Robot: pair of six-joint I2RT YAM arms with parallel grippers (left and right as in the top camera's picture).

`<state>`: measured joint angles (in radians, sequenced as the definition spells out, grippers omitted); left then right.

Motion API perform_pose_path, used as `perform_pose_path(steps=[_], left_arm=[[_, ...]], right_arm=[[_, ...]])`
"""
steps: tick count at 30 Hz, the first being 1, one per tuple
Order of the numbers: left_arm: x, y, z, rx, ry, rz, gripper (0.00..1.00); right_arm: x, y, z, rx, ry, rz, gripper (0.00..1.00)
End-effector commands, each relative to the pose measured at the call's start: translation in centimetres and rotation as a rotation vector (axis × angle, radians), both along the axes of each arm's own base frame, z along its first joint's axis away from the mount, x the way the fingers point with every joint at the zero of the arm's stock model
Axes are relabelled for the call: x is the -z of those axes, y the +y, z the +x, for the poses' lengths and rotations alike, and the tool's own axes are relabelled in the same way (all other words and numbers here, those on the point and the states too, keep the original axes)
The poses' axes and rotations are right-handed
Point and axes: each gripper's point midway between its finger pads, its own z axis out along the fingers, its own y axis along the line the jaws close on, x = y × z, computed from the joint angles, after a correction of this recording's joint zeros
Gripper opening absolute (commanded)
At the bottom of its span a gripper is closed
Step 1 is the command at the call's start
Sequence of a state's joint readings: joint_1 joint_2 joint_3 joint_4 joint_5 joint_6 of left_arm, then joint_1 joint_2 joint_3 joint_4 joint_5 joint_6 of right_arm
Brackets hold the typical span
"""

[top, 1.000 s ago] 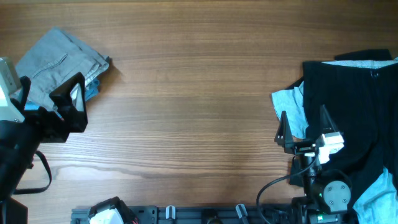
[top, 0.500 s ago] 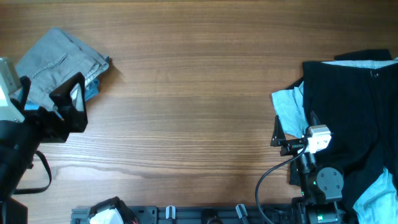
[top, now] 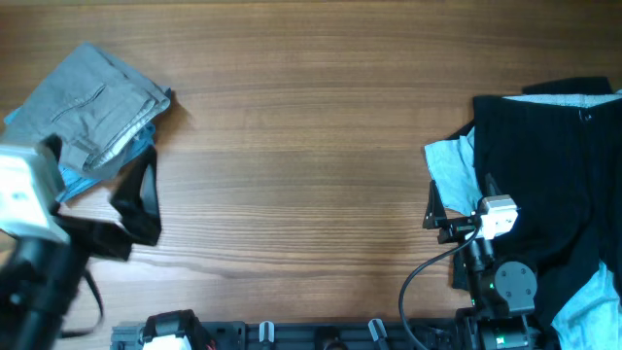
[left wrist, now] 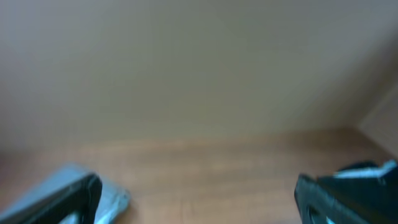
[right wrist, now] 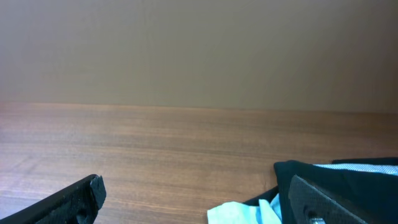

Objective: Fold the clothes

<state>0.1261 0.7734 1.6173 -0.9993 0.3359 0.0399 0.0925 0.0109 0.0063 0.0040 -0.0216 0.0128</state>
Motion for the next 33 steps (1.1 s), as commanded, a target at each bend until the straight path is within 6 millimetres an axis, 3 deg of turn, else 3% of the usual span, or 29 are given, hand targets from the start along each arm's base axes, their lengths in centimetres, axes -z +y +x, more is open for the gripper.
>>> perform_pose_path(steps=[1, 4, 7, 9, 15, 19, 33], left_arm=[[4.5, -2.8, 0.3, 0.182, -0.076, 0.081, 1.0], [10.9, -3.7, 0.2, 0.233, -0.146, 0.098, 1.0], [17.9, -3.7, -0.1, 0.234, -0.106, 0.091, 1.0], [21.5, -3.6, 0.0, 0.231, -0.088, 0.088, 1.0], [26.1, -3.2, 2.8, 0.202, -0.194, 0.11, 1.0], [31.7, -3.1, 4.5, 0.187, -0.145, 0.106, 1.0], [31.9, -3.0, 4.6, 0.183, -0.146, 0.107, 1.0]], right_arm=[[-0.1, -0.1, 0.0, 0.005, -0.008, -0.012, 1.0], [-0.1, -0.1, 0.0, 0.005, -0.008, -0.012, 1.0], [-0.1, -0.1, 0.0, 0.005, -0.008, -0.012, 1.0], [-0.1, -0.1, 0.0, 0.005, -0.008, -0.012, 1.0], [-0.1, -0.1, 0.0, 0.005, -0.008, -0.011, 1.0], [-0.1, -0.1, 0.0, 0.005, -0.008, -0.012, 1.0], [-0.1, -0.1, 0.0, 0.005, -0.008, -0.011, 1.0]])
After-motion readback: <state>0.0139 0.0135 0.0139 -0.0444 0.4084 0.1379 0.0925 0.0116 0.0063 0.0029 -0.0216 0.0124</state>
